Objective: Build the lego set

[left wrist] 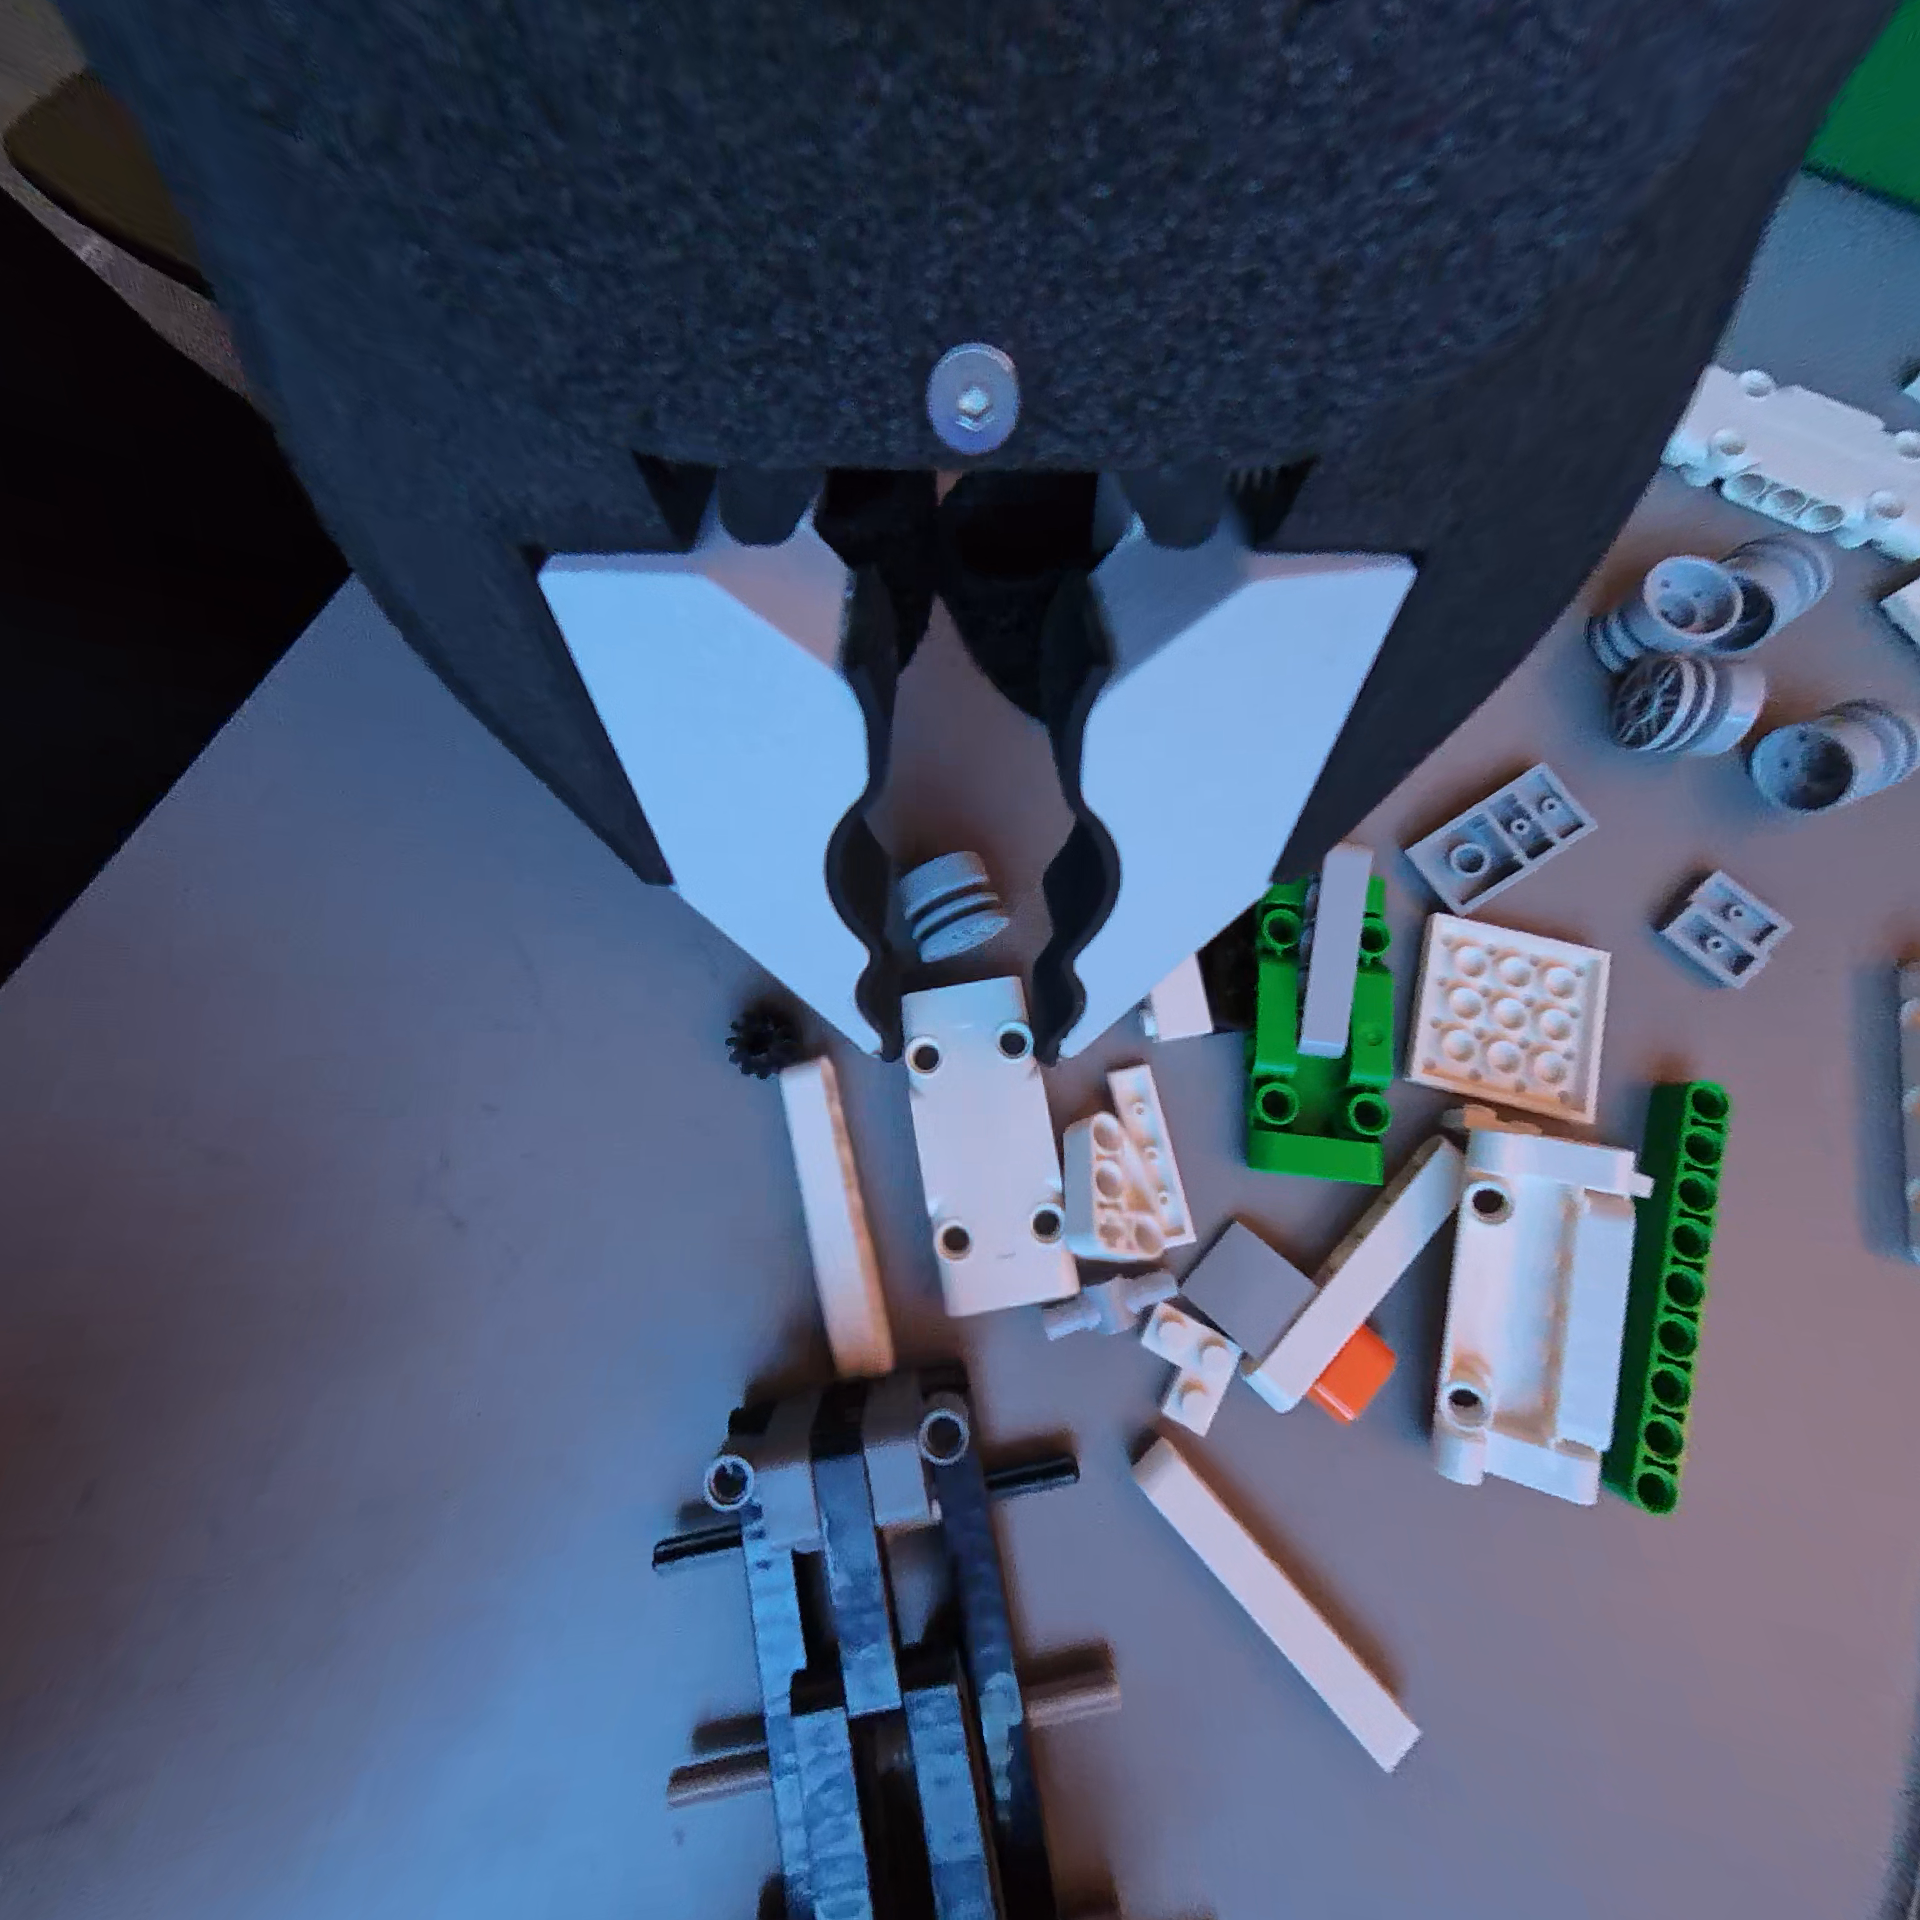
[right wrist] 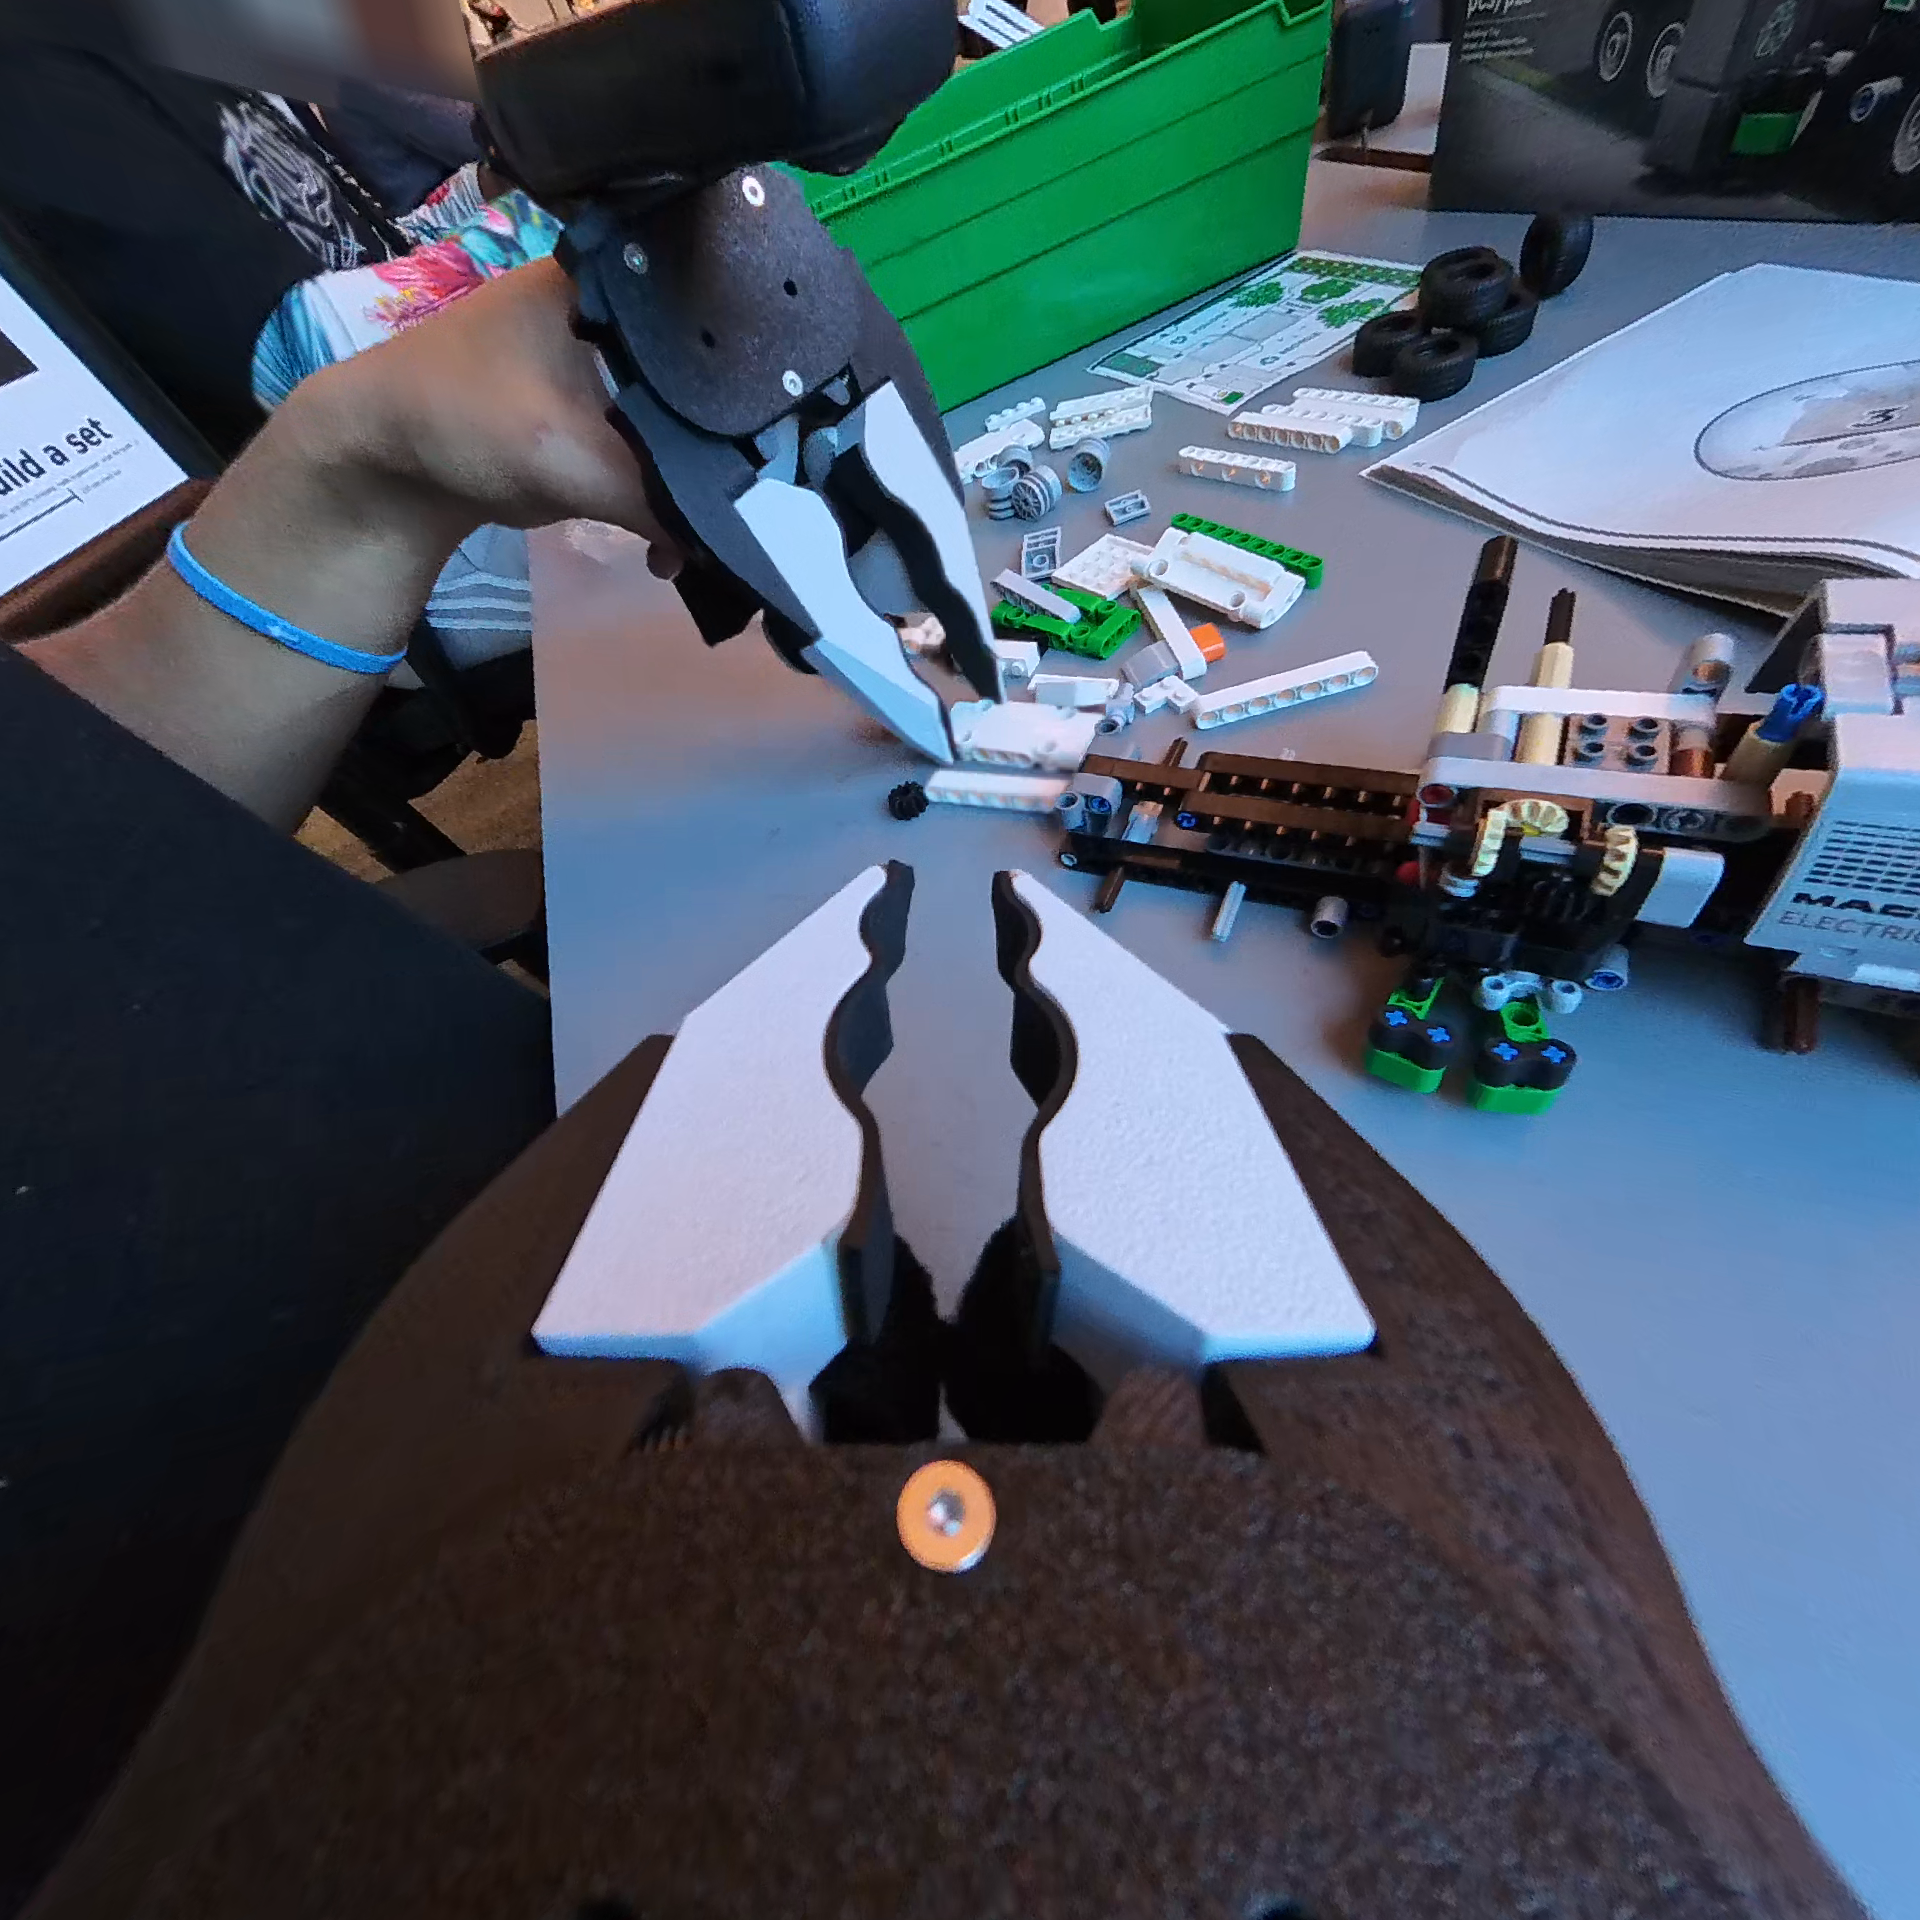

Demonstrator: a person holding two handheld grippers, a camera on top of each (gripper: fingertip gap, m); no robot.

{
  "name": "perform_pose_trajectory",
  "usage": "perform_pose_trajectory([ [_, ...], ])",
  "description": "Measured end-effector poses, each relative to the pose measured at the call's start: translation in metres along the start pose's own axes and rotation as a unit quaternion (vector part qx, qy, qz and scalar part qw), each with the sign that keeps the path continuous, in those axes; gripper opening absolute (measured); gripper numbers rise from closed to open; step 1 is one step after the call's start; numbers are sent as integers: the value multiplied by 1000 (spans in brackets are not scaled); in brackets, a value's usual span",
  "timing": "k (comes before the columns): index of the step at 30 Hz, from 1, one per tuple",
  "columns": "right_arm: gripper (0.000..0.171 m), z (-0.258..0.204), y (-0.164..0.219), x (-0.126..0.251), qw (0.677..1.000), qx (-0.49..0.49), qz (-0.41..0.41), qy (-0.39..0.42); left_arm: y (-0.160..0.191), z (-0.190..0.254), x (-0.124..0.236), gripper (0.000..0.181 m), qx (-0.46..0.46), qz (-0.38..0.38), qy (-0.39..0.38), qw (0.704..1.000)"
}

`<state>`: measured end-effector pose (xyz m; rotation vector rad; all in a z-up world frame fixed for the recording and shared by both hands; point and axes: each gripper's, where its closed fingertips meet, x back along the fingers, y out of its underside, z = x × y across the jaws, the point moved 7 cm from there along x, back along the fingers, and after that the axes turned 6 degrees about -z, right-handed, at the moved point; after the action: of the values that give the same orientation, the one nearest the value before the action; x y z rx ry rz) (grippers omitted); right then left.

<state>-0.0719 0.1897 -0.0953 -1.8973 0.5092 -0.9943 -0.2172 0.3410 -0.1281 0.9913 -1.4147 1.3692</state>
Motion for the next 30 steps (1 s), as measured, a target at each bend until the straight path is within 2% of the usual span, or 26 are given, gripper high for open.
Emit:
perform_pose_trajectory([
  [4, 15, 0, -1, -1, 1000, -1, 2, -3, 0, -4, 7, 23, 20, 25, -19, 999],
  [7, 15, 0, -1, -4, 1000, 0, 1, -8, 8, -14, 32, 22, 51, 73, -49, 995],
  [10, 15, 0, -2, -7, 1000, 3, 0, -14, 40, -47, 59, 22, 149, 77, -102, 981],
  [13, 15, -1, -3, -10, 1000, 6, -2, -19, 78, -79, 70, 22, 229, 61, -147, 960],
  [16, 15, -1, -3, -10, 1000, 7, -2, -19, 111, -109, 72, 22, 301, 33, -194, 933],
  [19, 15, -3, -3, -10, 1000, 4, 0, -21, 120, -126, 71, 22, 361, 74, -178, 913],
  [27, 15, -6, 2, -9, 1000, 0, -9, -17, 138, -136, 56, 22, 404, 71, -204, 889],
  [30, 16, -7, 1, -9, 1000, 2, -10, -19, 144, -136, 48, 22, 408, 58, -202, 888],
])
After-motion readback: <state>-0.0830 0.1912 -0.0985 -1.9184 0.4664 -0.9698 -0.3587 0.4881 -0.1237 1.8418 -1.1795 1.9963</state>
